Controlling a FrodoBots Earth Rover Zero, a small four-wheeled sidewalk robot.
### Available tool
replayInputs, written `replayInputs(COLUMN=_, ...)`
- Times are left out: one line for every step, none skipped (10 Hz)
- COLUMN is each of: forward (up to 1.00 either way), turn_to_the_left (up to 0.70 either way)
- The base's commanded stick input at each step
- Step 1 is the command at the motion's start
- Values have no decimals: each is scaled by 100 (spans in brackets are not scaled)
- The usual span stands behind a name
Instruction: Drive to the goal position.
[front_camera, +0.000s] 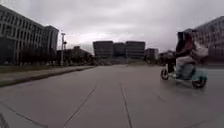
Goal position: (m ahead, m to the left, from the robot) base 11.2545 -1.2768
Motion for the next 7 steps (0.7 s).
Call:
replayInputs(forward=70, turn_to_the_left=-14)
replayInputs(forward=70, turn_to_the_left=-14)
replayInputs(forward=70, turn_to_the_left=-14)
replayInputs(forward=70, turn_to_the_left=-13)
replayInputs(forward=70, turn_to_the_left=0)
replayInputs(forward=70, turn_to_the_left=0)
replayInputs(forward=70, turn_to_the_left=0)
